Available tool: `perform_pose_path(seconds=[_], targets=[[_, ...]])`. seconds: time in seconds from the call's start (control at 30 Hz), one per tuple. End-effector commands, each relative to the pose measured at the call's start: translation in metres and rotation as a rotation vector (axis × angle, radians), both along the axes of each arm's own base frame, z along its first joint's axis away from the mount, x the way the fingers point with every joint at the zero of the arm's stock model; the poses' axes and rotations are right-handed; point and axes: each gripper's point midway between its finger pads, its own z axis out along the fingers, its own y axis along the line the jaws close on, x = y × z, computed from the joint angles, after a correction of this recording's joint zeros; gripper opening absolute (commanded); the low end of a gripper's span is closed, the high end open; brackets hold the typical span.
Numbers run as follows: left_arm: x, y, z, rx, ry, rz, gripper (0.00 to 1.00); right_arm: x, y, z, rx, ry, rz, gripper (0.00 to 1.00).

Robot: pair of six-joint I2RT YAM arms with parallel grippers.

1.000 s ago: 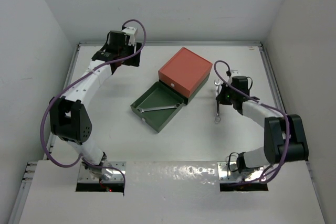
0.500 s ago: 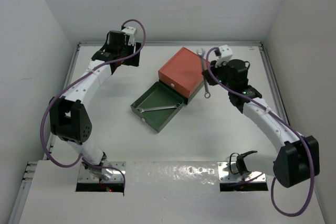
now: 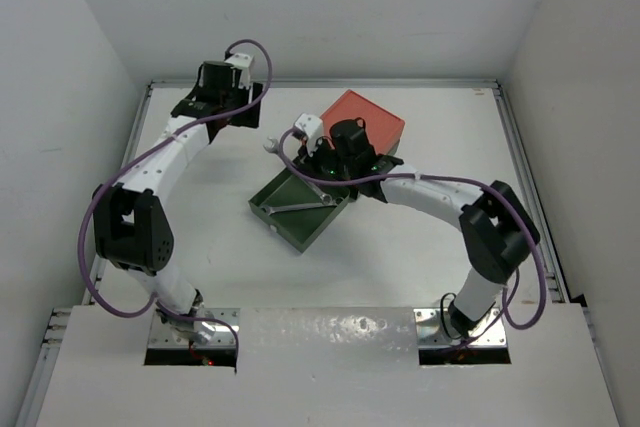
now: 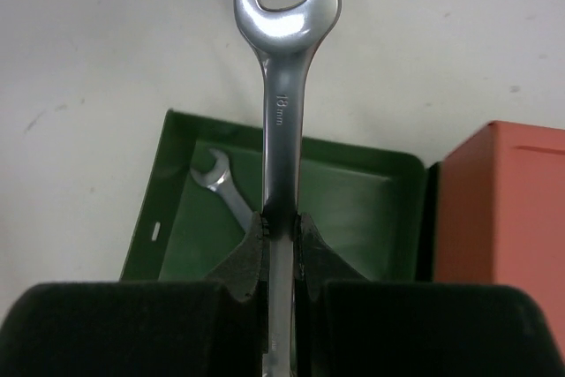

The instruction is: Sort the tools into containers

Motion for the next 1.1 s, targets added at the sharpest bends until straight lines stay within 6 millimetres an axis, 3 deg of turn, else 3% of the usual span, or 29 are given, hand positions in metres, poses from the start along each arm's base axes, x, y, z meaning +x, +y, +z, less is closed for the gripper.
perform_pose_path(seconds=[0.0,0.2,0.4,0.43,0.67,0.7,0.73,0.77,0.87,0.97,1.07], targets=[[0.002,0.023,0.022,-0.012,-0.069,0.055,0.67,0.006,0.024,0.035,0.057,-0.135,0.124,0.00],[0.004,0.034,0.023,-0.029,-0.071,0.077,0.67,0.001,0.031,0.002,-0.082,-0.187,0.286,0.00],[0.004,0.037,0.022,-0.027,-0.074,0.082,0.67,-0.005,0.020,-0.020,-0.247,-0.254,0.429,0.00],[0.004,0.037,0.020,-0.026,-0.071,0.082,0.67,-0.009,0.016,-0.031,-0.289,-0.249,0.470,0.00],[0.004,0.038,0.018,-0.022,-0.067,0.079,0.67,-0.014,0.009,-0.055,-0.365,-0.235,0.518,0.00],[0.004,0.038,0.017,-0.018,-0.066,0.076,0.67,-0.014,0.010,-0.055,-0.366,-0.244,0.517,0.04],[0.003,0.038,0.017,-0.020,-0.064,0.072,0.67,-0.015,0.011,-0.056,-0.369,-0.244,0.514,0.14],[0.004,0.037,0.016,-0.019,-0.064,0.069,0.67,-0.012,0.010,-0.054,-0.371,-0.249,0.500,0.33],[0.005,0.038,0.017,-0.014,-0.066,0.069,0.66,-0.003,0.016,-0.032,-0.327,-0.239,0.428,0.62],[0.007,0.036,0.021,-0.018,-0.078,0.060,0.66,0.001,0.028,-0.002,-0.248,-0.264,0.398,0.66],[0.011,0.032,0.034,-0.023,-0.101,0.033,0.66,0.001,0.038,0.053,-0.103,-0.294,0.339,0.66]])
